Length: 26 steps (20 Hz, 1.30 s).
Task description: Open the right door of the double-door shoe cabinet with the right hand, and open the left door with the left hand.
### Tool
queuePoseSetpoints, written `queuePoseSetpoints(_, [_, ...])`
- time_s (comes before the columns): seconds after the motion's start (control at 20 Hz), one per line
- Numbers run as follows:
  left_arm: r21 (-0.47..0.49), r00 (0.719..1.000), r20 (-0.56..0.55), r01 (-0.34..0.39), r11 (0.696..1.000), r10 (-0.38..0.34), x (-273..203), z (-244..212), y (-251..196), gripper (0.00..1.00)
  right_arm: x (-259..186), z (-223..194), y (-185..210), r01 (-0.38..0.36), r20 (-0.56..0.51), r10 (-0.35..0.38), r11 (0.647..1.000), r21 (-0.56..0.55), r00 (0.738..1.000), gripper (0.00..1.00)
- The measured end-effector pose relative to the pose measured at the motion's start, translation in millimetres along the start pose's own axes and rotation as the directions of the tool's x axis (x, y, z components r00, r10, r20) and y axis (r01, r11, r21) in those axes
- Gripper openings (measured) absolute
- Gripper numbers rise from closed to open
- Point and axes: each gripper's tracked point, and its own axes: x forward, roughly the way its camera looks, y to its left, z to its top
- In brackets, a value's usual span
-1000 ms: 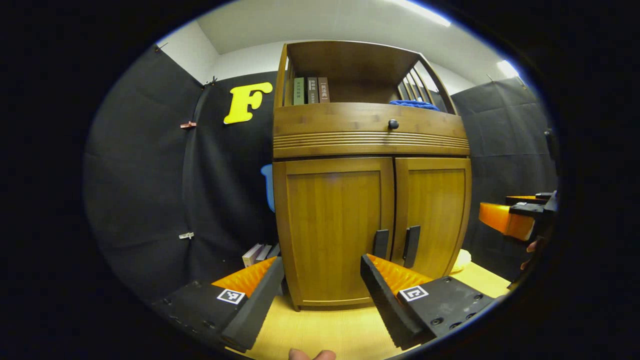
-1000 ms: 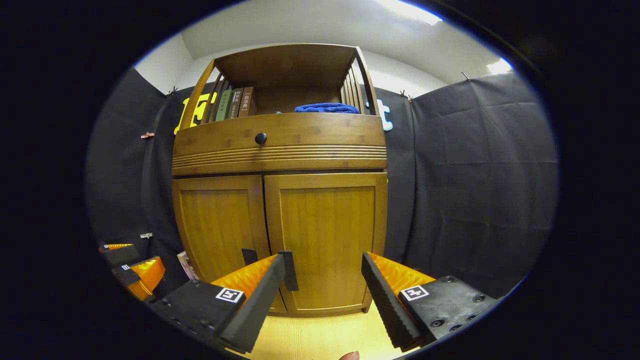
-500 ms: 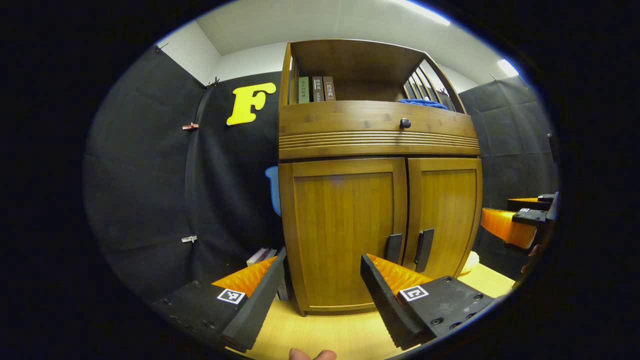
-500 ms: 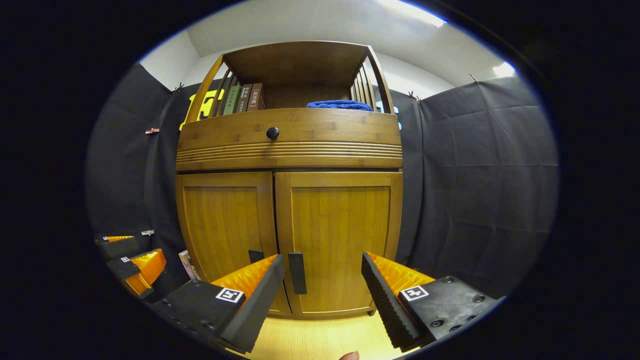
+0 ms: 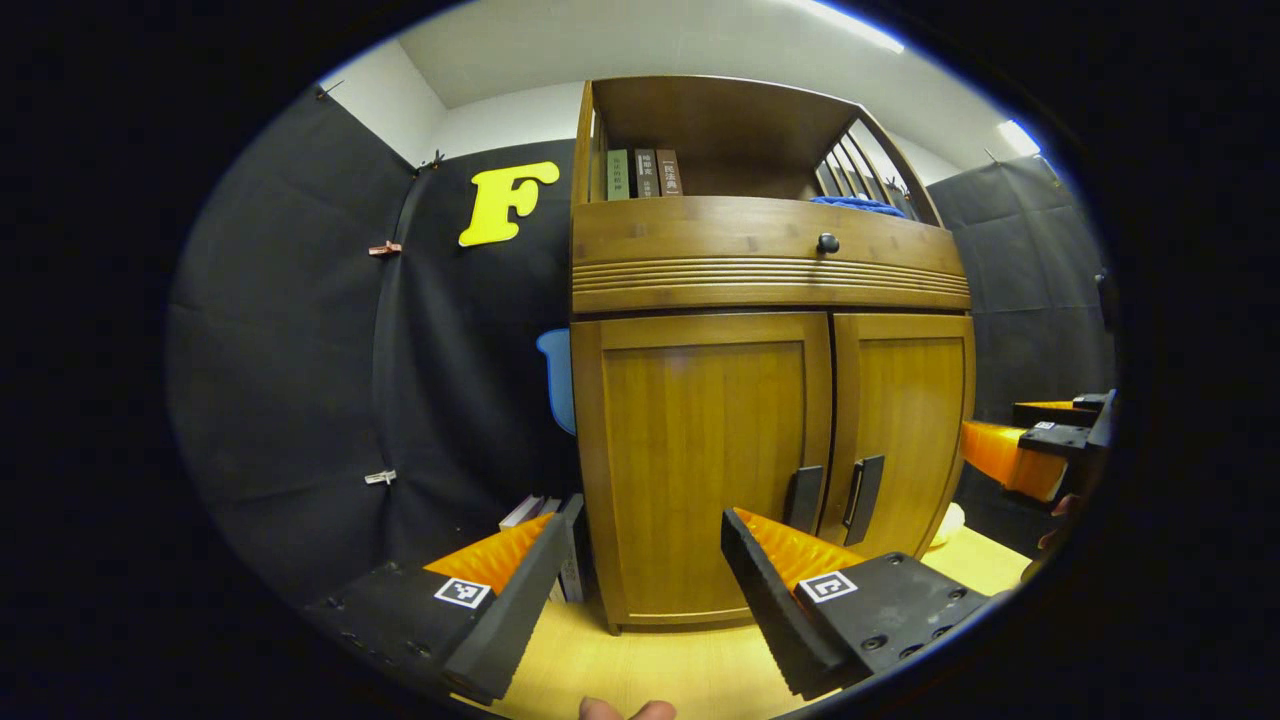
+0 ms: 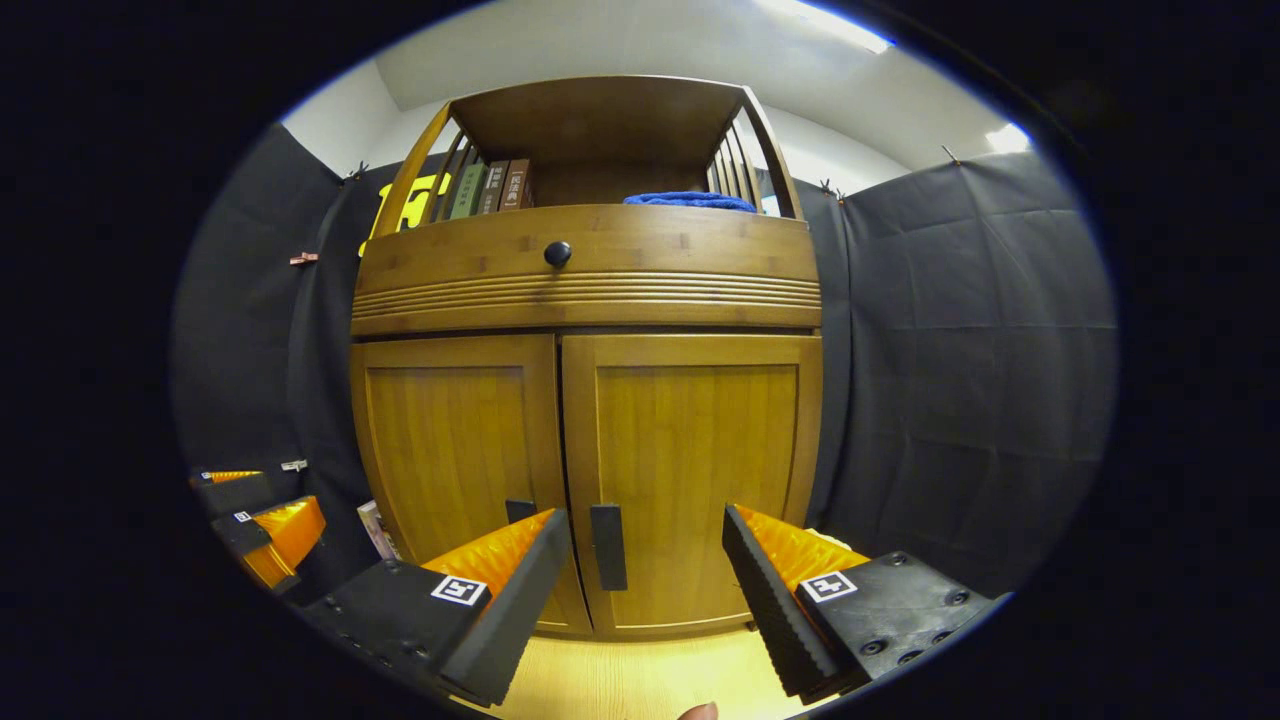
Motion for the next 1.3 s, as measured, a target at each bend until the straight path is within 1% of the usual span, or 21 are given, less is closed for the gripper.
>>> queuePoseSetpoints(0.05, [-0.006,1.000,-0.001,0.001,1.000,-0.001,-0.6,-0.3,0.9,0.99,4.3,-3.0,3.3,-0.011,-0.005,0.011,1.000,0.007,1.000,0.98])
queuePoseSetpoints(0.1, [-0.008,1.000,-0.001,0.000,1.000,0.000,-1.2,-0.8,3.0,0.93,11.0,-8.9,5.0,-0.017,-0.021,0.017,1.000,0.015,1.000,0.98])
queuePoseSetpoints(0.15, [-0.006,1.000,-0.002,-0.001,1.000,0.001,-1.0,-2.6,4.6,0.96,18.0,-16.4,8.2,-0.024,-0.039,0.025,1.000,0.020,0.999,0.97])
queuePoseSetpoints(0.35, [0.003,1.000,-0.026,-0.016,1.000,0.016,-1.6,-12.7,10.4,0.96,53.4,-50.9,9.0,-0.036,-0.096,0.038,0.999,0.024,0.995,0.98])
queuePoseSetpoints(0.4, [0.001,0.999,-0.032,-0.019,1.000,0.019,-2.0,-13.8,10.9,0.96,62.2,-59.5,11.5,-0.033,-0.108,0.035,0.999,0.025,0.994,0.96])
queuePoseSetpoints(0.5, [-0.002,0.999,-0.036,-0.033,0.999,0.033,-3.9,-15.4,14.4,0.96,81.7,-74.5,13.8,-0.033,-0.133,0.036,0.999,0.031,0.990,0.96])
queuePoseSetpoints(0.55, [-0.004,0.998,-0.037,-0.041,0.999,0.041,-4.6,-16.5,15.8,0.96,90.1,-80.3,14.4,-0.034,-0.141,0.037,0.999,0.025,0.989,0.98])
queuePoseSetpoints(0.7, [0.003,0.997,-0.038,-0.061,0.998,0.061,-6.7,-14.4,18.0,0.96,114.1,-101.8,17.2,-0.046,-0.175,0.043,0.999,-0.011,0.984,0.98])
queuePoseSetpoints(0.75, [0.007,0.997,-0.035,-0.067,0.998,0.067,-7.3,-14.0,18.5,0.99,121.8,-108.1,18.6,-0.048,-0.187,0.045,0.999,-0.007,0.981,0.98])
queuePoseSetpoints(0.8, [0.011,0.997,-0.032,-0.073,0.997,0.073,-7.8,-12.7,19.1,0.96,130.7,-109.9,18.5,-0.043,-0.193,0.039,0.999,-0.017,0.980,0.93])
queuePoseSetpoints(0.85, [0.015,0.996,-0.031,-0.078,0.997,0.079,-8.3,-12.4,19.3,0.96,136.2,-112.8,19.0,-0.043,-0.191,0.037,0.999,-0.031,0.981,0.90])
queuePoseSetpoints(0.9, [0.018,0.996,-0.031,-0.085,0.996,0.085,-8.1,-11.2,19.9,0.99,136.7,-116.2,19.6,-0.040,-0.199,0.032,0.998,-0.041,0.980,0.84])
queuePoseSetpoints(0.95, [0.020,0.995,-0.030,-0.091,0.996,0.092,-8.3,-11.6,20.9,0.99,141.2,-120.8,24.0,-0.044,-0.199,0.036,0.998,-0.035,0.979,0.70])
queuePoseSetpoints(1.0, [0.019,0.995,-0.031,-0.098,0.995,0.099,-8.6,-11.0,21.8,0.96,143.3,-122.1,24.9,-0.045,-0.201,0.038,0.998,-0.031,0.979,0.55])
queuePoseSetpoints(1.05, [0.018,0.994,-0.033,-0.104,0.994,0.104,-11.1,-11.5,21.9,0.99,146.3,-122.1,26.3,-0.050,-0.198,0.043,0.998,-0.029,0.979,0.48])
queuePoseSetpoints(1.1, [0.017,0.993,-0.034,-0.109,0.994,0.110,-13.1,-11.2,22.7,0.99,145.8,-121.7,27.5,-0.046,-0.201,0.042,0.999,-0.013,0.979,0.41])
queuePoseSetpoints(1.15, [0.017,0.993,-0.034,-0.114,0.993,0.114,-14.6,-11.1,22.8,0.96,147.1,-119.3,23.9,-0.019,-0.197,0.017,1.000,-0.010,0.980,0.39])
queuePoseSetpoints(1.2, [0.020,0.992,-0.036,-0.120,0.993,0.120,-16.4,-11.0,23.7,0.99,144.2,-119.6,26.2,-0.027,-0.206,0.030,0.999,0.020,0.978,0.44])
queuePoseSetpoints(1.25, [0.023,0.991,-0.038,-0.125,0.992,0.126,-18.6,-12.7,24.7,0.96,143.0,-118.0,27.7,-0.029,-0.204,0.034,0.999,0.025,0.978,0.33])
queuePoseSetpoints(1.3, [0.025,0.990,-0.039,-0.133,0.991,0.134,-20.4,-11.8,25.4,0.96,149.6,-123.4,25.3,-0.044,-0.207,0.045,0.999,0.009,0.977,0.33])
